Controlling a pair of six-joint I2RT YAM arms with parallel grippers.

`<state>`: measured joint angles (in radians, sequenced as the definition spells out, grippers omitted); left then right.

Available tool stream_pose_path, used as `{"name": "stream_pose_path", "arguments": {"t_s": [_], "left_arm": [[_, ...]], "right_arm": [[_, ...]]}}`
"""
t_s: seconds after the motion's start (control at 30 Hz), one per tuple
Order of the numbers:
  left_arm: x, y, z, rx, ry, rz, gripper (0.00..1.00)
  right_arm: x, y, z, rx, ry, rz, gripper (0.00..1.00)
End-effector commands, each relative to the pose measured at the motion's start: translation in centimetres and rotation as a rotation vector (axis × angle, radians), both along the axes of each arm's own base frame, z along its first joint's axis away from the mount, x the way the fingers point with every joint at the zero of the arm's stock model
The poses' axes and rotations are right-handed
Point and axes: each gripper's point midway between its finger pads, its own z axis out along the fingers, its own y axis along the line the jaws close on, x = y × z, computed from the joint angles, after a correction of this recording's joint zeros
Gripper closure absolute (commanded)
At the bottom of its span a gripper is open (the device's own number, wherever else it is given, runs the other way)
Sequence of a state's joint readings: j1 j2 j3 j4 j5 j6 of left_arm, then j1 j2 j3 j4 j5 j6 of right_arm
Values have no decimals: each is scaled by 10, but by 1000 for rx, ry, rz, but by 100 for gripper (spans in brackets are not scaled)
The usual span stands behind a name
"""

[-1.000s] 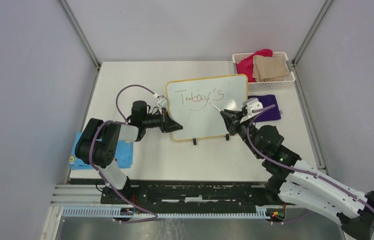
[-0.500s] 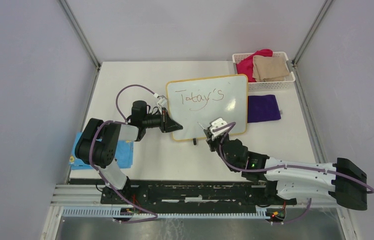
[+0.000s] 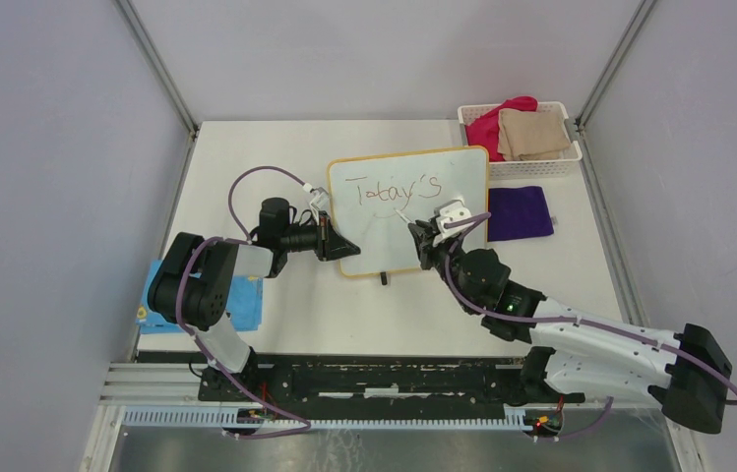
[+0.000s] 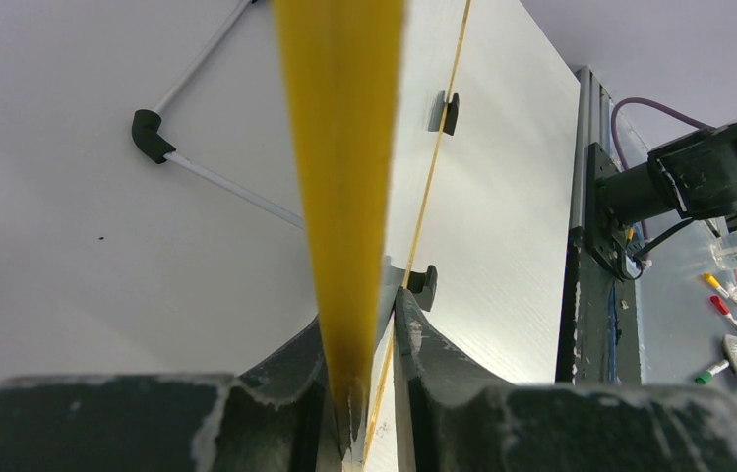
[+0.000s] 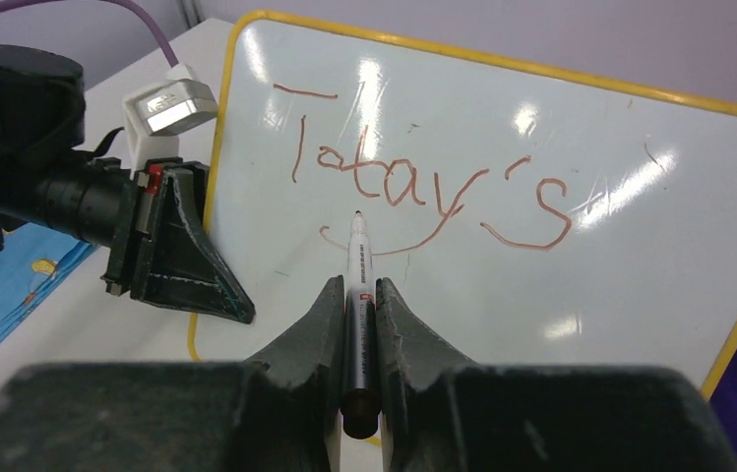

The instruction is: Write a sentence on the whiteboard

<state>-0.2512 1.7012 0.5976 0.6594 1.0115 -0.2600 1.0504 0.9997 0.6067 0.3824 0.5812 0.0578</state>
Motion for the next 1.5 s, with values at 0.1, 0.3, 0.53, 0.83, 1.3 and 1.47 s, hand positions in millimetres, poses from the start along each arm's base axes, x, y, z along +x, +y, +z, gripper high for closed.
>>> {"name": "stream_pose_path", "arguments": {"t_s": [0.1, 0.3, 0.53, 0.83, 1.3, 1.47], "left_arm": [[-10, 5, -39, 118, 92, 44, 98], [-10, 5, -40, 120, 96, 45, 98], [-10, 6, -41, 119, 102, 45, 98], [-10, 6, -42, 120, 105, 46, 98], [-10, 6, -41, 117, 104, 45, 98], [-10, 5, -41, 118, 101, 45, 98]], "right_arm": [[-3, 13, 42, 128, -77, 144, 100], [-1, 22, 29, 76, -54, 174, 100], [-19, 30, -11, -102, -62, 83, 100], [-23, 37, -50, -129, -7, 45, 100], [-15, 65, -51, -81, 14, 48, 100], [-12, 72, -46, -65, 8, 51, 100]]}}
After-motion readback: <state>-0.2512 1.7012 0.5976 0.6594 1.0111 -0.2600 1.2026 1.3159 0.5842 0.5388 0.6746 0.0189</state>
